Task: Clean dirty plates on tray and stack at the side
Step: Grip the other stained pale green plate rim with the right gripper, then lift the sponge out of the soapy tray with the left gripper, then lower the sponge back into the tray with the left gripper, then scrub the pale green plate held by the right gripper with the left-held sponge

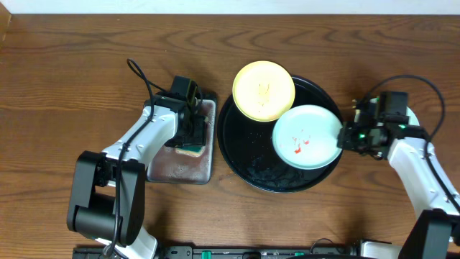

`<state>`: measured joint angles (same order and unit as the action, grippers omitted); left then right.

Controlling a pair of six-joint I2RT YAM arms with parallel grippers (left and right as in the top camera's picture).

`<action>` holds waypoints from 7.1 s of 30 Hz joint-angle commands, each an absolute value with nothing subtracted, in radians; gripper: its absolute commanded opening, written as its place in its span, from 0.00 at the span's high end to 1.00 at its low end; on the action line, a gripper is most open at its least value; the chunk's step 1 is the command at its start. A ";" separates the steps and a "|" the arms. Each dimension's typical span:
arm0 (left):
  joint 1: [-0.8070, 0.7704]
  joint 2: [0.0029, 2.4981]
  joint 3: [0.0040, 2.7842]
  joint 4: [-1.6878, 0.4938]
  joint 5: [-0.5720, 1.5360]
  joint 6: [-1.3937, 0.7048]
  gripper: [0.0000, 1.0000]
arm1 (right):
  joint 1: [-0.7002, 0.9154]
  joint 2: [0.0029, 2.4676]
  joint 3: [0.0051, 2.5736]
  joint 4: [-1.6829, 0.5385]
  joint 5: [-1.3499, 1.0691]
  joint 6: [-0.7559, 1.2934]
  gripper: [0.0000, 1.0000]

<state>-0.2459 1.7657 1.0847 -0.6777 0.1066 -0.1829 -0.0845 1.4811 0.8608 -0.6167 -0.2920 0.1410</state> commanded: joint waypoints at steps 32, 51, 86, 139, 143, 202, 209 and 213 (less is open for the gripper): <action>-0.248 1.792 1.055 -0.588 0.124 -0.208 0.37 | 0.020 1.558 0.848 -0.571 -0.278 0.142 0.99; -0.241 1.705 1.036 -0.574 0.124 -0.207 0.93 | 0.020 1.558 0.848 -0.551 -0.276 0.140 0.99; 0.146 1.555 1.036 -0.527 1.197 0.242 0.93 | 0.062 1.558 0.718 -0.392 -0.278 -0.050 0.99; -0.012 1.326 1.036 -0.298 0.402 0.047 0.93 | 0.062 1.558 0.718 -0.389 -0.277 -0.050 0.99; -0.099 1.326 1.036 -0.303 0.177 0.044 0.92 | 0.062 1.558 0.718 -0.388 -0.276 -0.050 0.99; -0.301 1.608 1.174 -0.779 0.159 -0.087 0.93 | 0.062 1.558 0.718 -0.461 -0.280 -0.038 0.99; -0.358 1.615 1.208 -0.695 0.351 -0.143 0.93 | 0.062 1.558 0.718 -0.461 -0.289 -0.015 0.99; -0.447 1.637 1.201 -0.603 0.352 -0.254 0.92 | 0.062 1.558 0.718 -0.465 -0.293 -0.012 0.99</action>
